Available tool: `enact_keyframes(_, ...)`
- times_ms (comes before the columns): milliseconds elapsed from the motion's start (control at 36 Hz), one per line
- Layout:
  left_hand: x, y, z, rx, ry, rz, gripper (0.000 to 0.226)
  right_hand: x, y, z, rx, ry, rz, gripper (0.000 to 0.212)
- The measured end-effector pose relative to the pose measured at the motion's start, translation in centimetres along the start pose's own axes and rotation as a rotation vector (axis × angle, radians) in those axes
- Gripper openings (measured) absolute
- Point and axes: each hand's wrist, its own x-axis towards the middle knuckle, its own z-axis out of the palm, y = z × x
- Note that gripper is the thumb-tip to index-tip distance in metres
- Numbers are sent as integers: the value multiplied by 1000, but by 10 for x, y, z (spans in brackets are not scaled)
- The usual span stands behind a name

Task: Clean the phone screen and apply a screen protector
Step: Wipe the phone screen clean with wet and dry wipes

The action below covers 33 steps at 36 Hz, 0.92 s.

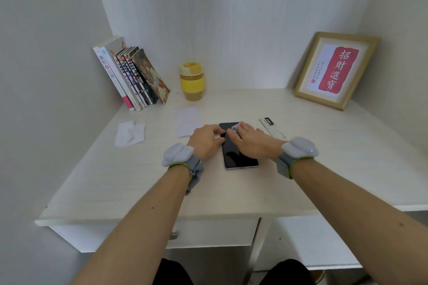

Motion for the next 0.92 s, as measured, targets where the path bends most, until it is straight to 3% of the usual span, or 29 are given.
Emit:
enact_keyframes(56,1,0,0,1,2,3,32,2,-2,-2,5,1,-17,54)
enact_keyframes(194,3,-1,1,-16,9,10,32,-23,-6,2,-96,65,-94,61)
enact_keyframes(306,3,-2,0,-8,4,12,33,-51,-10,6,-106,75,-163,93)
enact_keyframes(333,3,-3,0,-7,6,14,33,-55,-11,7,-123,81,-169,92)
enact_keyframes(417,2,-2,1,-13,4,10,33,-59,-13,5,-165,186,-124,45)
enact_keyframes(472,1,-1,2,-11,6,8,33,-57,-13,3,-178,304,-58,31)
enact_keyframes(722,-7,3,4,-11,66,8,33,-50,-11,0,-199,478,62,16)
enact_keyframes(806,-8,2,4,-45,81,-5,30,-47,-4,0,-85,531,104,18)
enact_keyframes(917,-10,2,5,-60,118,-37,30,-47,-1,4,-128,524,41,27)
